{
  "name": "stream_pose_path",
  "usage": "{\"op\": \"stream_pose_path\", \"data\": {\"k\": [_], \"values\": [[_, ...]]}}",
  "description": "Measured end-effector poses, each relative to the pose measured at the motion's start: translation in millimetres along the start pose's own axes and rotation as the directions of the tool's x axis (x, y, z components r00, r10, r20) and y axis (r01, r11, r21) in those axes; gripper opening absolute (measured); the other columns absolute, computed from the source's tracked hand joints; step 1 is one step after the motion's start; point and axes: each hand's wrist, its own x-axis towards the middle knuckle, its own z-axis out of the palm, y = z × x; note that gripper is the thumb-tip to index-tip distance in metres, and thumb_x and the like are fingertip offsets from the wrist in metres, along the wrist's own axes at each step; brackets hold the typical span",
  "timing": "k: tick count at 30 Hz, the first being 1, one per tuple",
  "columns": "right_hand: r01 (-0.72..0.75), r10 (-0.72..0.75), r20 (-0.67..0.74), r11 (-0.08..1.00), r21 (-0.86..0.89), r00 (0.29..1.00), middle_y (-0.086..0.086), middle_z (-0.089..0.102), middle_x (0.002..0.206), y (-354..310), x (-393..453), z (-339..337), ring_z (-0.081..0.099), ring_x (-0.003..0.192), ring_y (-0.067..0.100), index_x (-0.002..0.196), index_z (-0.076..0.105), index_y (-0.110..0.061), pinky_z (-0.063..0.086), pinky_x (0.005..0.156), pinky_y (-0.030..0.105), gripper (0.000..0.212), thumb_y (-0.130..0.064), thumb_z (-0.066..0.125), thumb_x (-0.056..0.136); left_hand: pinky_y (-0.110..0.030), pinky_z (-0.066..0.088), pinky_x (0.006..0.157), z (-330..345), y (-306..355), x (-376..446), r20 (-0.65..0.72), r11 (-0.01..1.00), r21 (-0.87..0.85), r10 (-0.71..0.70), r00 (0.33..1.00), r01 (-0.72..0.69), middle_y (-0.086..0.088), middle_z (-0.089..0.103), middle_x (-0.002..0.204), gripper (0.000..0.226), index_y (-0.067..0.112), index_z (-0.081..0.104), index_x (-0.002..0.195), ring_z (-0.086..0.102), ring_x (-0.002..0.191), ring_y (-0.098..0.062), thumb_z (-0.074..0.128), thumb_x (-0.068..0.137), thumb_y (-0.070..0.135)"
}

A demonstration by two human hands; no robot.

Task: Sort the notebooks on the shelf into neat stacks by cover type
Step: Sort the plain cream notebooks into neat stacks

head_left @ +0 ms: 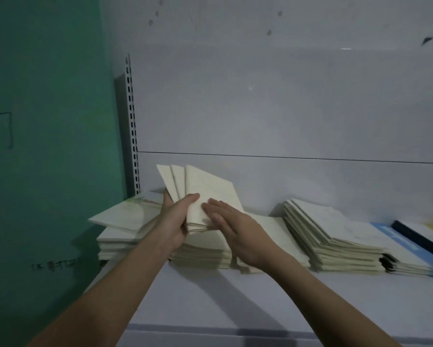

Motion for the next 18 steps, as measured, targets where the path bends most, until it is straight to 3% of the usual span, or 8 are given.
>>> {"op": "stream_pose_path", "data": {"k": [4,6,8,9,11,13,15,18], "values": [[-0.308,0.332,-0.186,0.940,0.147,0.925,0.002,0.046,0.143,31,-5,-23,0.044,0.131,0.019,0.144,0.040,-0.017,0.035,0.103,0.029,0.046,-0.036,0.042,0.102,-0.041,0.059,0.071,17,-12,6,-0.044,0.994,-0.046,-0.105,0.993,0.103,-0.015,0.065,0.120,0.048,0.012,0.046,0.131,0.066,0.101,-0.032,0.063,0.088,0.002],[-0.448,0.506,-0.061,0.809,0.380,0.861,0.006,0.052,0.120,50,-8,-29,0.056,0.108,0.023,0.129,0.046,-0.012,0.050,0.090,0.038,0.035,-0.027,0.049,0.098,-0.034,0.059,0.059,26,-21,8,-0.021,0.983,-0.015,-0.181,0.983,0.180,-0.020,0.065,0.120,0.045,0.003,0.049,0.131,0.067,0.092,-0.030,0.061,0.088,0.002],[-0.519,0.610,0.060,0.614,0.594,0.790,0.009,0.054,0.108,67,-12,-31,0.059,0.086,0.020,0.117,0.052,-0.009,0.057,0.072,0.035,0.026,-0.017,0.056,0.093,-0.028,0.056,0.050,35,-33,8,0.024,0.965,0.058,-0.257,0.966,0.255,-0.021,0.065,0.120,0.043,0.002,0.049,0.131,0.067,0.089,-0.027,0.060,0.089,0.006],[-0.544,0.653,0.065,0.567,0.619,0.754,0.013,0.055,0.104,75,-14,-32,0.058,0.078,0.019,0.113,0.054,-0.006,0.055,0.063,0.029,0.023,-0.010,0.056,0.090,-0.028,0.055,0.050,39,-39,8,0.044,0.954,0.110,-0.286,0.957,0.279,-0.019,0.066,0.120,0.042,0.003,0.049,0.131,0.067,0.090,-0.027,0.059,0.090,0.007],[-0.579,0.695,0.029,0.574,0.580,0.718,0.015,0.055,0.103,91,-21,-32,0.055,0.076,0.020,0.110,0.056,0.000,0.054,0.054,0.028,0.024,0.001,0.049,0.087,-0.029,0.056,0.057,46,-50,9,0.082,0.924,0.279,-0.293,0.952,0.261,-0.015,0.068,0.115,0.039,0.006,0.050,0.130,0.067,0.093,-0.025,0.058,0.092,0.008],[-0.614,0.703,0.023,0.603,0.509,0.711,0.015,0.054,0.118,102,-28,-35,0.056,0.093,0.024,0.125,0.053,0.000,0.054,0.067,0.030,0.039,0.005,0.044,0.087,-0.029,0.055,0.063,52,-58,10,0.111,0.866,0.460,-0.277,0.954,0.198,-0.010,0.069,0.111,0.035,0.006,0.054,0.127,0.067,0.092,-0.021,0.059,0.092,0.005],[-0.647,0.710,0.021,0.629,0.430,0.704,0.013,0.048,0.135,107,-32,-38,0.051,0.114,0.028,0.143,0.040,-0.004,0.045,0.080,0.028,0.056,0.005,0.042,0.088,-0.028,0.055,0.068,59,-65,12,0.121,0.840,0.520,-0.252,0.960,0.155,-0.011,0.069,0.114,0.032,0.004,0.057,0.122,0.067,0.095,-0.021,0.062,0.090,0.000],[-0.648,0.694,-0.047,0.692,0.318,0.719,0.016,0.046,0.139,111,-33,-41,0.048,0.116,0.030,0.141,0.039,-0.001,0.042,0.088,0.031,0.052,0.006,0.039,0.089,-0.033,0.053,0.085,68,-77,16,0.065,0.806,0.583,-0.173,0.983,0.103,-0.009,0.063,0.116,0.034,0.008,0.052,0.115,0.062,0.102,-0.024,0.065,0.087,-0.005]]}}
